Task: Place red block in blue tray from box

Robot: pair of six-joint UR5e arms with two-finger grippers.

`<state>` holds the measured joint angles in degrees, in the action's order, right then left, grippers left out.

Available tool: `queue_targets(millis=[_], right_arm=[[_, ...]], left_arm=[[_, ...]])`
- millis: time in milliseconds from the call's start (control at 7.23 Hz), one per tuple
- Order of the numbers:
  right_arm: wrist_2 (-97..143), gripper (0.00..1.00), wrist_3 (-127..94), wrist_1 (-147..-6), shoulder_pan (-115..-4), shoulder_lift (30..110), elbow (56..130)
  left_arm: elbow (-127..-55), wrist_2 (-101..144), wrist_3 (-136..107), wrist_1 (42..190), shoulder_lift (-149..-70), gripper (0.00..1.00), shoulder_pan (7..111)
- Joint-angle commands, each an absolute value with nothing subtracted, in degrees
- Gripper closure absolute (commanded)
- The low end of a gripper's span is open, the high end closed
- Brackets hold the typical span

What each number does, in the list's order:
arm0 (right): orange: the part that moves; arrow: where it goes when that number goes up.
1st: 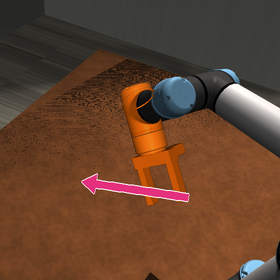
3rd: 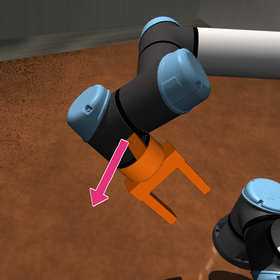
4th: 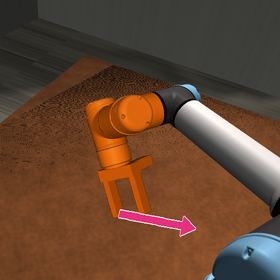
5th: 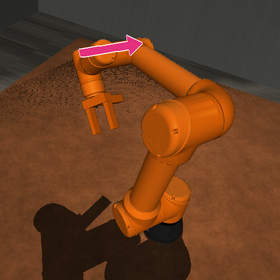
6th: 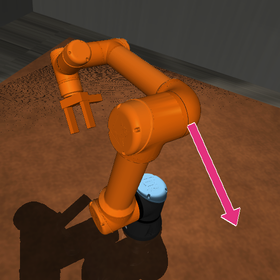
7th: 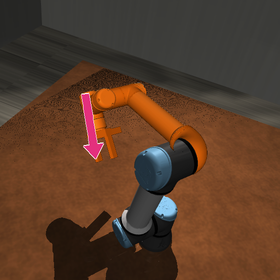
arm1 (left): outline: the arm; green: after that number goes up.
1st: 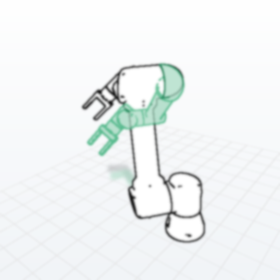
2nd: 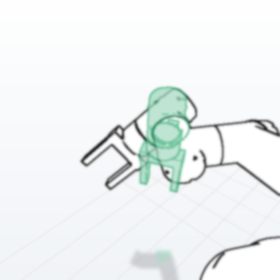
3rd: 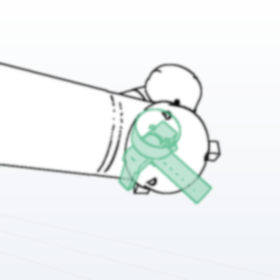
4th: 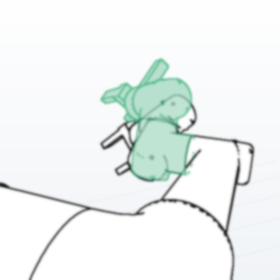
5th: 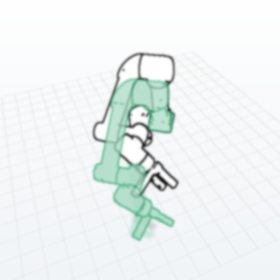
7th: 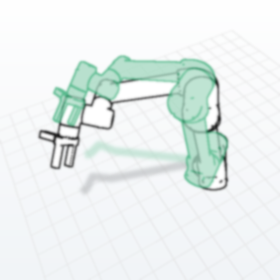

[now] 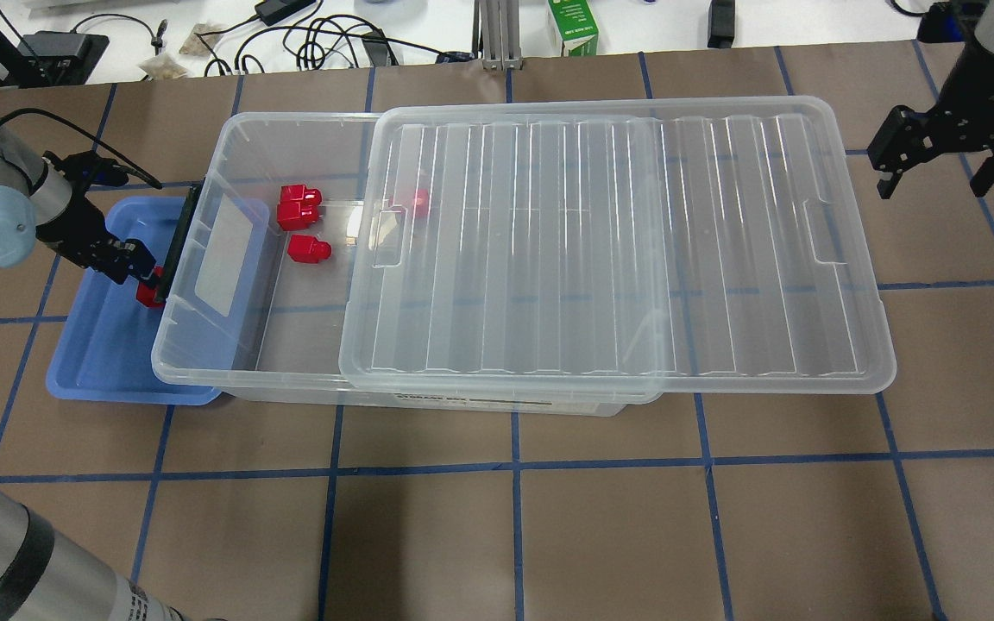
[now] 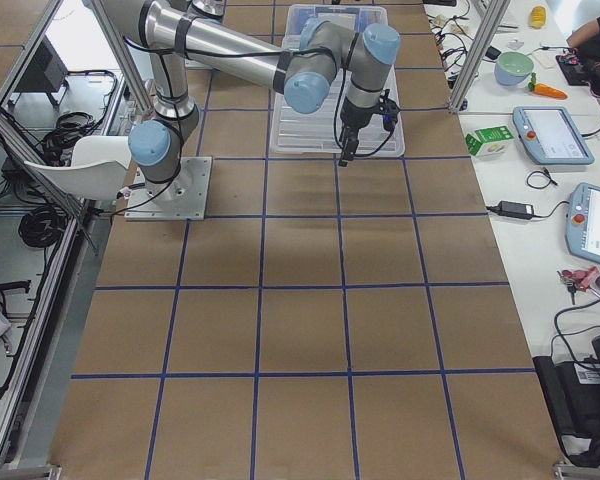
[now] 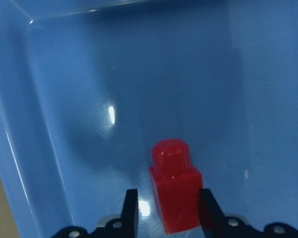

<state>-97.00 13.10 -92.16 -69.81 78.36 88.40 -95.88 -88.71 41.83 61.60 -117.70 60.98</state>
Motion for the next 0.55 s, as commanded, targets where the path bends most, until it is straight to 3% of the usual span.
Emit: queue_targets(millis=[0,415], right_arm=[[-96.51,0.00,12.66,-93.33,-68.03,77.43,91.39],[-96.42,0.00,12.92,-94.48,-68.38,77.96,94.48]], left_arm=[[-94.49,-89.03,40.17,67.37,-114.11,0.04,61.35],[-92.29,-89.03,35.18,78.37,-105.32,0.03,64.84]])
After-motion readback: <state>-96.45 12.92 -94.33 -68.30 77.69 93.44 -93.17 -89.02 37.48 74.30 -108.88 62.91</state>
